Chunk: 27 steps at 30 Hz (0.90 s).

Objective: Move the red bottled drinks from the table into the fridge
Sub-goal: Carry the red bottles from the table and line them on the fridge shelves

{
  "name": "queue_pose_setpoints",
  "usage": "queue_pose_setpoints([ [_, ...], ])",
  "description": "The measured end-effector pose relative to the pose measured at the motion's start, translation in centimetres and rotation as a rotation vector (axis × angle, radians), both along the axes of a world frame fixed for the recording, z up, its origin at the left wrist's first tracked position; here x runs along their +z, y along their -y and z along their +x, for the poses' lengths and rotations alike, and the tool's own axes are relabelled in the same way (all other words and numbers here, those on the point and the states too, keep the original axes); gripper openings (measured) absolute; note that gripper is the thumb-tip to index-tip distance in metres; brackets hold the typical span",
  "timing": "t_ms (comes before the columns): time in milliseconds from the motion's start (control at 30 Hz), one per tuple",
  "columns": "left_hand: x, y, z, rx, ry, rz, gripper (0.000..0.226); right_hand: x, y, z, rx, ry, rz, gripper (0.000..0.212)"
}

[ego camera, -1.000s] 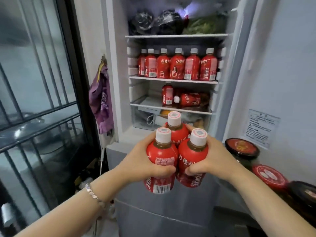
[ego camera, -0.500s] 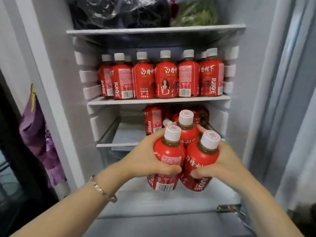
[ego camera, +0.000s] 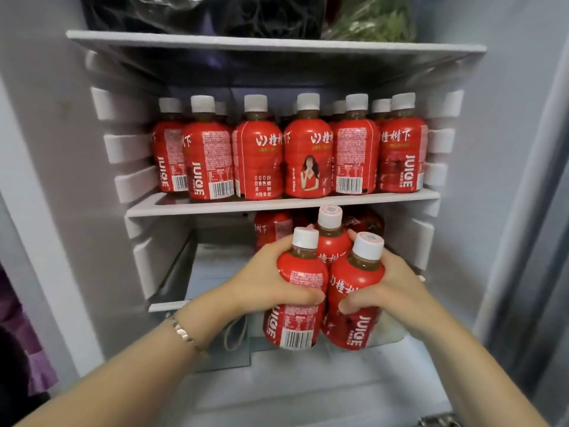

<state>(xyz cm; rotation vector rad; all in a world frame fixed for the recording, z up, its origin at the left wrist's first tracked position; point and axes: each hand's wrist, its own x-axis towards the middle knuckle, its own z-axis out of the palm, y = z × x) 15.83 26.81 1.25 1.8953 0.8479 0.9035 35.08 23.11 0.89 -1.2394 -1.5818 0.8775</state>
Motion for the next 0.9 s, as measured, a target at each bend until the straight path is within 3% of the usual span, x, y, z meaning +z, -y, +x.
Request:
queue_pose_setpoints([
  [200,0.5,-0.8,-0.5,-0.039,-0.081,0.046,0.077,0.7,-0.2,-0.4,0.019,-0.022,-0.018,0.051],
  [433,0.5,-0.6,-0.4,-0.046,-0.056,0.027,0.068,1.4,0.2,-0.6,0.037,0.008,-0.093,0.047],
  [633,1.1,-1.8,1.6,-0.074,-0.186,0.054,0.074,0.8,0.2,0.1,-0.120,0.065,-0.055,0.055],
  [900,2.6,-2.9,4.9,-0.102,-0.242,-0.001,0.052,2.2,0.3,3.2,-0.125,0.103,-0.125,0.048],
])
